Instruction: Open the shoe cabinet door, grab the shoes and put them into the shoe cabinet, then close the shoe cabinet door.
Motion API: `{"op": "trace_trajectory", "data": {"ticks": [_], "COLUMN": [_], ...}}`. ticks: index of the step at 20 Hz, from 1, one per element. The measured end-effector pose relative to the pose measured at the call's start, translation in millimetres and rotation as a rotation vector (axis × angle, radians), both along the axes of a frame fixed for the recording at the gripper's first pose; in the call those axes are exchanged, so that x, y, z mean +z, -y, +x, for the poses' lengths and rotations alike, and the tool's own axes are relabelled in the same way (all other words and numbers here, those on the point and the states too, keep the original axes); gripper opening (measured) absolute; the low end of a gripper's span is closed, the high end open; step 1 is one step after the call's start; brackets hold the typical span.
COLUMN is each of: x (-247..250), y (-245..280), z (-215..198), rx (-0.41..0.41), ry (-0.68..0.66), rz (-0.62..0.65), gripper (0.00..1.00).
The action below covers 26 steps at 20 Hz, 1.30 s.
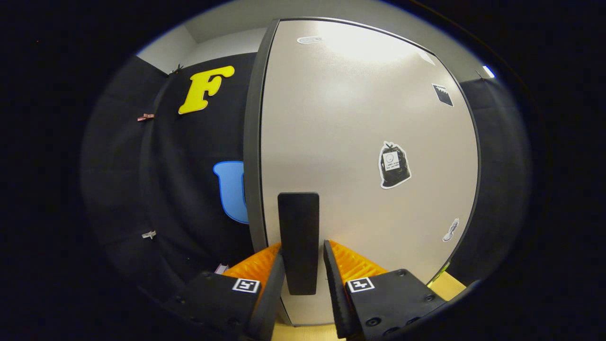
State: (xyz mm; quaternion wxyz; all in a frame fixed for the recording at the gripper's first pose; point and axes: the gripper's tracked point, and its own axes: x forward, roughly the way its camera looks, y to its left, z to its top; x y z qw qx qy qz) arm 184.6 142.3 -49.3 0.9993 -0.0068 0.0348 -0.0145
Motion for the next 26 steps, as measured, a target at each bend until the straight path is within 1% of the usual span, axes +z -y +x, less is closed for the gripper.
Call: {"op": "trace_trajectory", "data": {"ticks": [1, 2, 3, 4, 6, 9, 12, 17, 21, 26], "x": [0.5, -1.5, -0.1, -0.5, -0.3, -0.9, 1.0, 7.1, 10.7, 14.6], "y": [1.0, 2.0, 0.5, 1.4, 2.0, 1.5, 1.7, 13.7, 34.0, 58.7], "z": [0.4, 1.5, -2.7, -0.2, -1.7, -7.2, -24.8, -75.4, -122.3, -160.1], "rx": [-0.012, -0.020, -0.019, -0.023, -0.023, 0.004, 0.039, 0.103, 0.165, 0.240], "ry": [0.006, 0.006, 0.002, -0.002, -0.008, -0.014, -0.013, -0.018, -0.027, -0.042], "rz": [-0.008, -0.009, 0.002, 0.003, -0.011, -0.004, -0.004, -0.002, -0.001, 0.005], "gripper": [0.39, 0.39, 0.32, 0.32, 0.22, 0.22, 0.22, 0.22, 0.22, 0.22]}}
